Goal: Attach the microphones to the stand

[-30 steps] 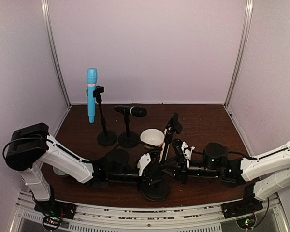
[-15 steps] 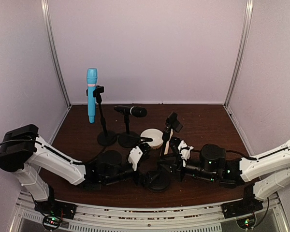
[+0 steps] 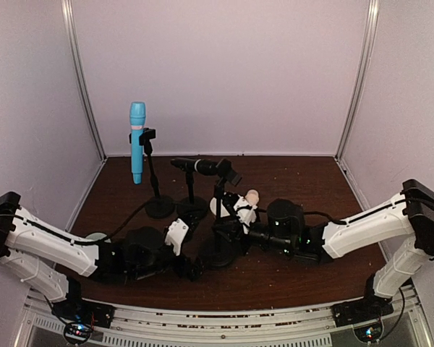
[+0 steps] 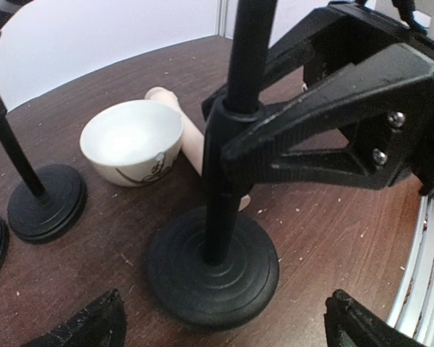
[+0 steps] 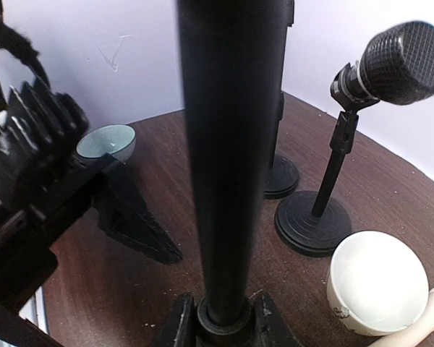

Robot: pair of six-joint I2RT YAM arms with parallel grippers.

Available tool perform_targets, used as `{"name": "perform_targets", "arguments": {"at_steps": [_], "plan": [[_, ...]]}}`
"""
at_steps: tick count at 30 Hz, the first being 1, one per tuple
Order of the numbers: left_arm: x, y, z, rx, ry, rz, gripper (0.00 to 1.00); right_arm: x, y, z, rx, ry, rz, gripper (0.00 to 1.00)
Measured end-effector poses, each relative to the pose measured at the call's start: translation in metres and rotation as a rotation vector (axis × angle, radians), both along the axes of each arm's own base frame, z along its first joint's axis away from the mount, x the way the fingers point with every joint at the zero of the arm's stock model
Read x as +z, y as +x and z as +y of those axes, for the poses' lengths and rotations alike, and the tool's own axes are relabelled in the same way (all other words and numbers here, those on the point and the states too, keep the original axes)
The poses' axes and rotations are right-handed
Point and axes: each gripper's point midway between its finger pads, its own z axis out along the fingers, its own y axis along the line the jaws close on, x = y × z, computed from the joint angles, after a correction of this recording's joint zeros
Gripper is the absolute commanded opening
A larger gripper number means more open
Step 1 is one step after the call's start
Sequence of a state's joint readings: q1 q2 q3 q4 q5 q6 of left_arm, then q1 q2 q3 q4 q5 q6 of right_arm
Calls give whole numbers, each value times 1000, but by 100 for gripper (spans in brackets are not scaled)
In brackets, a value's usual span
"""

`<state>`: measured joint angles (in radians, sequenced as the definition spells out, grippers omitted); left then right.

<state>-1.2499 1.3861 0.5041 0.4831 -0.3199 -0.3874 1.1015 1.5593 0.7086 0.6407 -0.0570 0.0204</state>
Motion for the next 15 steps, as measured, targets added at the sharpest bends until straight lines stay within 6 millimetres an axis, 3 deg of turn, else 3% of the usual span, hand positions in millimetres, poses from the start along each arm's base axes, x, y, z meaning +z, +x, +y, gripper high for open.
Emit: {"name": "perform_targets", "arguments": {"at_steps": [6, 8, 10, 12, 15], "plan": [[-11, 0, 32, 69, 30, 2, 98, -27, 12, 4, 16, -43, 13, 0], [-16, 1, 40, 86, 41, -2, 98, -24, 16, 8, 24, -31, 9, 1], [-18, 2, 45, 104, 50, -7, 98, -25, 16, 13, 35, -31, 8, 13], [-16, 5, 48, 126, 47, -15, 98, -26, 17, 16, 41, -32, 11, 32], [-9, 11, 55, 176, 36, -34, 98, -27, 16, 17, 47, -32, 16, 48]]}}
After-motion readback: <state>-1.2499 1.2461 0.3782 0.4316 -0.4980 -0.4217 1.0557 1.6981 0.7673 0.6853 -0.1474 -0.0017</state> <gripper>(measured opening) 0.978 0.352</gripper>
